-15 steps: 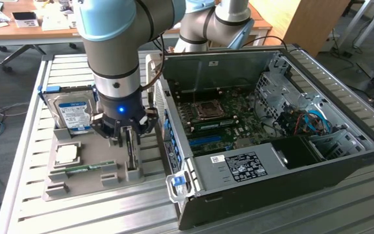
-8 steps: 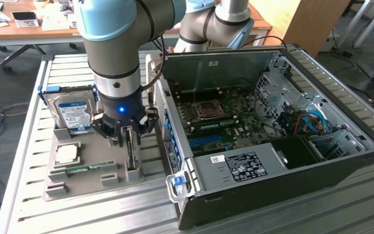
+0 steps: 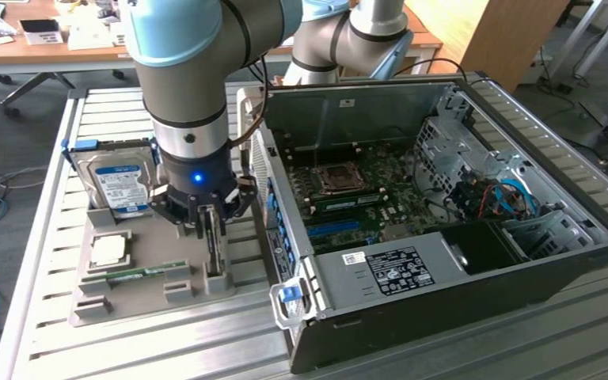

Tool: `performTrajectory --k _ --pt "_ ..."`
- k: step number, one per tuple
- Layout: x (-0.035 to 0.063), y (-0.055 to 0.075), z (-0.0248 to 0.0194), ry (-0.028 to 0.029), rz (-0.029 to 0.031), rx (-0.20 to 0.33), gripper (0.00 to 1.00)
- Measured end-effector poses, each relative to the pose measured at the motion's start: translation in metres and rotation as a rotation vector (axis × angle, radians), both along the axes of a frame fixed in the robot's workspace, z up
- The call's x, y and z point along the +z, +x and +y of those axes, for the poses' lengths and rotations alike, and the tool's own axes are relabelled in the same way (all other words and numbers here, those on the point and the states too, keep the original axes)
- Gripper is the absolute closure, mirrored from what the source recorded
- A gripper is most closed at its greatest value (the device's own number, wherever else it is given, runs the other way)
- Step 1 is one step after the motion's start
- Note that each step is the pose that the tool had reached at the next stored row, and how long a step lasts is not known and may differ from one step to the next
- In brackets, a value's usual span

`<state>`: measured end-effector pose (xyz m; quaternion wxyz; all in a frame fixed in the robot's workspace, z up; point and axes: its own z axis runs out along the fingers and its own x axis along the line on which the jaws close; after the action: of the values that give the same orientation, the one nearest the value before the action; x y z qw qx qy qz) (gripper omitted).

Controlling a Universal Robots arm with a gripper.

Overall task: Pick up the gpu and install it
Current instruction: 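Pick up the gpu and move the gpu toward the slot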

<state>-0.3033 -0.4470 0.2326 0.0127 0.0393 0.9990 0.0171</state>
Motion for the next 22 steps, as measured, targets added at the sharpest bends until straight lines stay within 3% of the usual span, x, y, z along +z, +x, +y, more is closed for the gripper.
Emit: performTrajectory --k 14,16,18,22 --pt "0.0 0.0 0.0 0.0001 0.0 0.0 0.61" --pt "0.0 0.0 0.0 0.0 0.0 0.0 0.63" --pt "0.0 0.0 0.0 0.0 0.0001 0.0 0.73" --pt "0.0 0.0 0.0 0.0 0.0 0.0 0.73"
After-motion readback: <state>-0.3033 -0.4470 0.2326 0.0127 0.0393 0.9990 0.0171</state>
